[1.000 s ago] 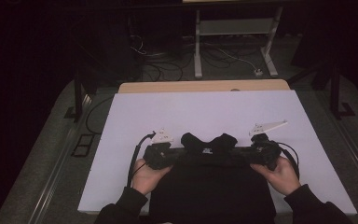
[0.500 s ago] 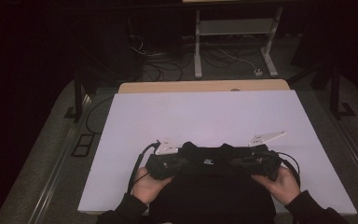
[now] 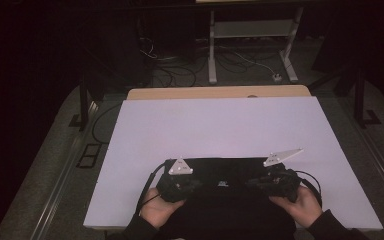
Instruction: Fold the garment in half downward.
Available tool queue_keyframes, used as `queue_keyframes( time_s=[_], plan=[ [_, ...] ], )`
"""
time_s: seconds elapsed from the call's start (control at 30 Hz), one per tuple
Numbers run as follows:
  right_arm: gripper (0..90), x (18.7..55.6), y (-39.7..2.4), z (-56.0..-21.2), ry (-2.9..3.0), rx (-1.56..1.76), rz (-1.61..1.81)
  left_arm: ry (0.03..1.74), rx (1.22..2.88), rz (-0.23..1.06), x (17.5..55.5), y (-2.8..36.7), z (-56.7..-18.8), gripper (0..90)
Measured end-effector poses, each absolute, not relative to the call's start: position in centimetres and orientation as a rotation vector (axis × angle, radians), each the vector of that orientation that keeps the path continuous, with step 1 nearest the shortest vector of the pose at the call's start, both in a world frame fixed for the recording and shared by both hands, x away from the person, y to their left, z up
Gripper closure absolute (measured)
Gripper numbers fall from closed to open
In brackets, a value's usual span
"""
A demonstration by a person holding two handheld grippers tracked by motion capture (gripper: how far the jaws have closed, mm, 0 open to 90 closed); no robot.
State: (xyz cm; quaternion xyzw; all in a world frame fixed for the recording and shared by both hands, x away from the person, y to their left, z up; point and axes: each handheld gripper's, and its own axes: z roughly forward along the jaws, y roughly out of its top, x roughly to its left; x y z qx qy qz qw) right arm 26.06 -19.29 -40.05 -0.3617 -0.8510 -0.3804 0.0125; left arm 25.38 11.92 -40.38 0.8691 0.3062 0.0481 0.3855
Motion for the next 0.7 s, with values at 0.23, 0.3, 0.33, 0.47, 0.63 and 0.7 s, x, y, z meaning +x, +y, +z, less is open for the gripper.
queue_keyframes(
  time_s=[0.23, 0.3, 0.33, 0.47, 0.63, 0.7],
  plan=[
    [82.4, 25.4, -19.3, -40.3, -2.648, -1.118, -1.165, 0.786, 2.222, 0.099, 24.5, 11.9, -40.6, 84.5],
    [82.4, 25.2, -19.3, -40.3, -2.649, -1.11, -1.163, 0.784, 2.231, 0.093, 24.4, 12.0, -40.7, 84.4],
    [82.3, 25.1, -19.3, -40.3, -2.65, -1.107, -1.163, 0.79, 2.226, 0.094, 24.3, 12.0, -40.7, 84.3],
    [82.1, 24.9, -19.2, -40.5, -2.648, -1.1, -1.145, 0.793, 2.247, 0.077, 24.2, 12.0, -41.0, 84.2],
    [81.7, 24.8, -19.2, -40.8, -2.64, -1.106, -1.127, 0.804, 2.251, 0.066, 24.1, 12.1, -41.1, 83.6],
    [81.4, 24.7, -19.2, -40.9, -2.633, -1.108, -1.12, 0.806, 2.258, 0.058, 24.0, 12.1, -41.3, 83.2]
  ],
)
